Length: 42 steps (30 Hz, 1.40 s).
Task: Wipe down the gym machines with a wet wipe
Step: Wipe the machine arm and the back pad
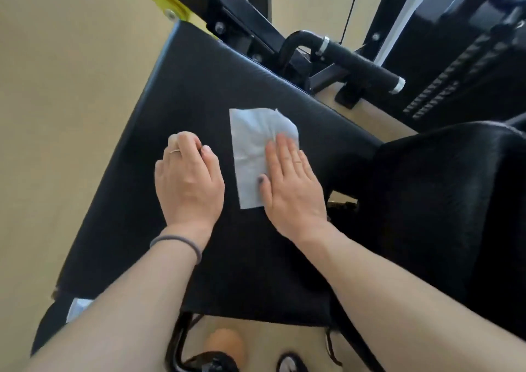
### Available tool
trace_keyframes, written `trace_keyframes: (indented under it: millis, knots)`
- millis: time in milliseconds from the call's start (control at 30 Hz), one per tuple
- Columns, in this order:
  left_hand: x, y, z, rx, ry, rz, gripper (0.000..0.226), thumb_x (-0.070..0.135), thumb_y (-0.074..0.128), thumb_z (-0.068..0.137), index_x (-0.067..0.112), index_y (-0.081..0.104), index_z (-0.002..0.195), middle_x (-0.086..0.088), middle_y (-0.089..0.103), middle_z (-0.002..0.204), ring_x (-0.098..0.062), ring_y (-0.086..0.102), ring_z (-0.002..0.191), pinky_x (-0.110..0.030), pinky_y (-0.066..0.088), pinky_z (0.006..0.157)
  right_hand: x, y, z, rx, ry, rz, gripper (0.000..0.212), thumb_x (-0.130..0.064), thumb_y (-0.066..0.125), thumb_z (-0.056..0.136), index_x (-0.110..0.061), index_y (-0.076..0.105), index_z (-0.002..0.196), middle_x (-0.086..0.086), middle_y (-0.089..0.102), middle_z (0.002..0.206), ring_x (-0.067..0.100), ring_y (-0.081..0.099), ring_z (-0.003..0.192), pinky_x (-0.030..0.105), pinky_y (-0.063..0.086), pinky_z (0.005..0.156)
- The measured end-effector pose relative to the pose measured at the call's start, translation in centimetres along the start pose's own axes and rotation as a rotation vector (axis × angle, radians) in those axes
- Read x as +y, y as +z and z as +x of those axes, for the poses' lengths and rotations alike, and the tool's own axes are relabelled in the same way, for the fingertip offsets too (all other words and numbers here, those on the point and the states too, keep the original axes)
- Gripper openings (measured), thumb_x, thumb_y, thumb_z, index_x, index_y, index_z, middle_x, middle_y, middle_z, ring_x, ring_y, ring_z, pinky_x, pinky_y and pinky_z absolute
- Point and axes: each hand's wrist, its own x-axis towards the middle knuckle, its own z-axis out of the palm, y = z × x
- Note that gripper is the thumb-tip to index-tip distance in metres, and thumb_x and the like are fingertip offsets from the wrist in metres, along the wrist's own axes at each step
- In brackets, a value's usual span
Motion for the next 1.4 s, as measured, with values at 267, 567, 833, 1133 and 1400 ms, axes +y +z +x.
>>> trace_keyframes:
  millis: [267,567,833,1133,1400]
  knots:
    - [1.4,4.7,2.7,-0.032,0.095,0.308,0.013,0.021,0.041,0.097,0.012,0.044,0.088,-0.009,0.048,0.093,-0.030,0.044,0.080,-0.043,0.032,0.069,2.5,-3.7,9.2,0.056,0.225,0.166,0.062,-0.043,0.015,0.108,-0.013,0.020,0.162,0.010,0.019,0.168,0.023,0.012,0.157,0.037,0.005,0.128]
    - [1.8,4.8,2.7,-0.096,0.111,0.341,0.015,0.024,0.041,0.093,0.010,0.047,0.090,-0.011,0.048,0.091,-0.031,0.041,0.081,-0.045,0.032,0.072,-4.8,-6.4,19.5,0.144,0.018,0.301,0.041,-0.036,0.026,0.106,-0.015,0.056,0.123,0.003,0.063,0.116,0.025,0.058,0.111,0.035,0.035,0.097]
    - [1.6,4.8,2.7,-0.149,0.115,0.368,0.025,0.018,0.066,0.082,0.009,0.045,0.091,-0.013,0.045,0.088,-0.030,0.037,0.075,-0.044,0.033,0.069,-7.4,-7.2,23.9,0.098,-0.041,0.503,0.035,-0.034,0.028,0.108,-0.018,0.058,0.116,0.001,0.062,0.115,0.022,0.057,0.103,0.033,0.028,0.078]
    - [1.4,5.2,2.7,-0.103,0.126,0.340,0.012,0.021,0.044,0.092,0.010,0.044,0.089,-0.013,0.046,0.095,-0.032,0.040,0.081,-0.045,0.029,0.070,2.9,-4.1,14.1,0.161,0.309,0.090,0.042,-0.029,0.028,0.106,-0.014,0.065,0.094,0.007,0.065,0.091,0.029,0.057,0.080,0.040,0.031,0.066]
    - [1.6,5.0,2.7,-0.119,0.116,0.317,0.016,0.022,0.034,0.095,0.010,0.043,0.091,-0.013,0.045,0.096,-0.032,0.039,0.081,-0.046,0.030,0.070,7.7,-3.5,10.3,0.143,0.863,0.214,0.061,-0.039,0.014,0.108,-0.008,0.066,0.106,0.009,0.067,0.104,0.027,0.057,0.098,0.044,0.042,0.098]
